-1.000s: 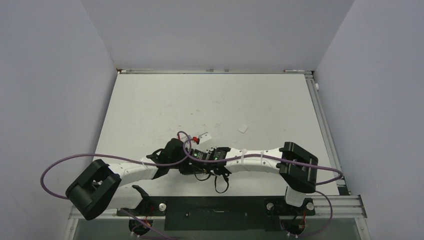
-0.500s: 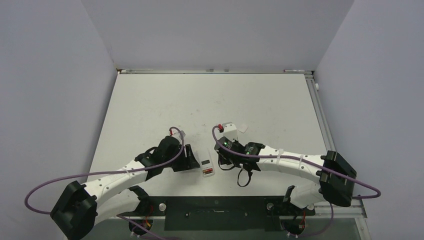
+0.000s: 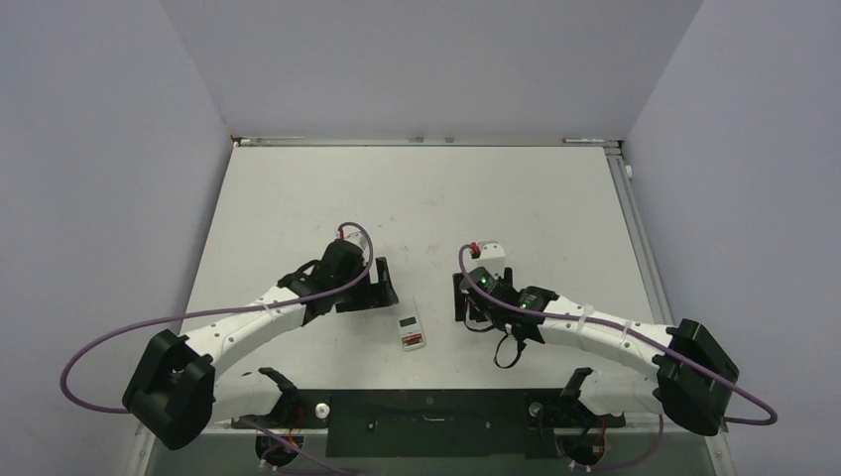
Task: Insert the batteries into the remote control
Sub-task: Load the battery into the remote control, then pick up the battery cover at the center of the board.
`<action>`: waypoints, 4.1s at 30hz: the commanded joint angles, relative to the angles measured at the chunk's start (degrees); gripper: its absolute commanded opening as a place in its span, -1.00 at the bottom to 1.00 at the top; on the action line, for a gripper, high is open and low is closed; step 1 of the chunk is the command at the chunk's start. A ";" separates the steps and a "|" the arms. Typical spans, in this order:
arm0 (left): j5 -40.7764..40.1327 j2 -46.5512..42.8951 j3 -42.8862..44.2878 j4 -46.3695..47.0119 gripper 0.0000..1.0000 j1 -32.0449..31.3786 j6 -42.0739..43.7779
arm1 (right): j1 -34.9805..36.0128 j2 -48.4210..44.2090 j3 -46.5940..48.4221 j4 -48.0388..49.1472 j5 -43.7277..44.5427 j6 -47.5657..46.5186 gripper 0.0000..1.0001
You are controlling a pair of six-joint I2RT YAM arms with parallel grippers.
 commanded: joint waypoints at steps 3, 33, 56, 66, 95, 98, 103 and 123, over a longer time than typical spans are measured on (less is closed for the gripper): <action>-1.90 4.94 8.35 1.03 0.75 0.78 1.84 | -11.66 -0.18 4.58 2.45 2.68 -7.10 0.47; 6.30 -11.48 8.81 -10.02 0.93 3.31 7.15 | -35.52 31.89 24.14 8.84 -32.93 -47.53 0.49; 9.98 -12.35 6.99 -8.75 0.93 3.42 6.93 | -32.85 37.35 28.51 -1.43 -35.93 -53.96 0.29; 10.16 -12.18 6.77 -8.56 0.92 3.42 6.73 | -31.96 37.40 28.36 -2.84 -32.93 -53.42 0.20; 10.46 -11.91 6.50 -8.42 0.92 3.42 6.47 | -29.80 36.43 27.72 -5.61 -30.56 -52.03 0.15; 10.52 -11.91 6.51 -8.39 0.92 3.42 6.53 | -29.80 36.92 28.08 -6.29 -31.28 -52.09 0.12; 10.60 -11.92 6.42 -8.39 0.92 3.42 6.51 | -29.63 37.16 28.12 -6.50 -31.71 -51.78 0.08; 10.51 -11.02 5.94 -7.89 0.92 3.42 5.95 | -27.83 34.20 26.94 -4.10 -28.32 -46.87 -0.50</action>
